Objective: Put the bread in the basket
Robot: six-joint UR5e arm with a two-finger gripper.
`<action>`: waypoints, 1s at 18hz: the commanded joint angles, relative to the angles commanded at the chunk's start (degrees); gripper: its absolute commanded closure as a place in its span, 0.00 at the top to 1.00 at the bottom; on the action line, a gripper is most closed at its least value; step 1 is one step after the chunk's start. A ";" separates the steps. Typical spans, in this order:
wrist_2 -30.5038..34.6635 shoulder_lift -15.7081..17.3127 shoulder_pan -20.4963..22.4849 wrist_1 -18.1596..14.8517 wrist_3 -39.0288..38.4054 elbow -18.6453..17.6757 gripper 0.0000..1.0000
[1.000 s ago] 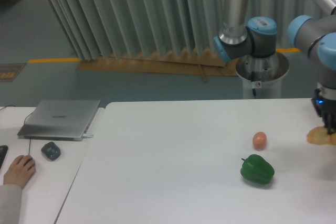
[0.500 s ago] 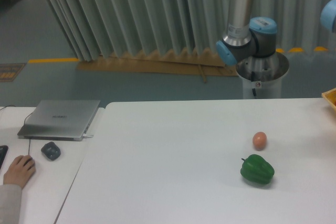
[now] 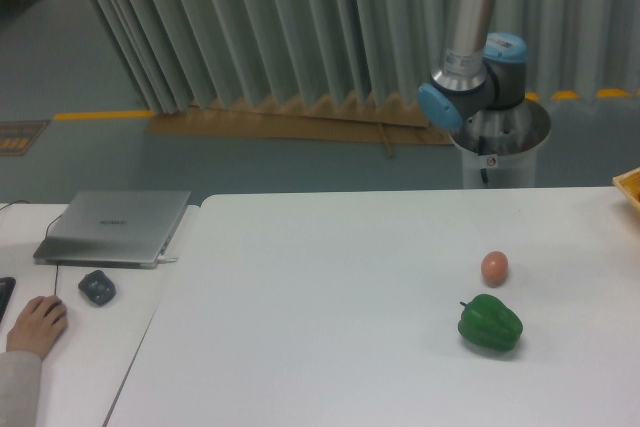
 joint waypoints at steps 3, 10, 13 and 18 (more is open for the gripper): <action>-0.35 -0.26 1.15 0.09 2.55 0.18 0.41; -0.44 -0.09 1.23 3.69 2.91 -0.88 1.00; -0.97 -0.09 1.15 3.60 2.91 -0.88 1.00; -1.05 -0.09 0.97 3.34 2.73 -0.88 1.00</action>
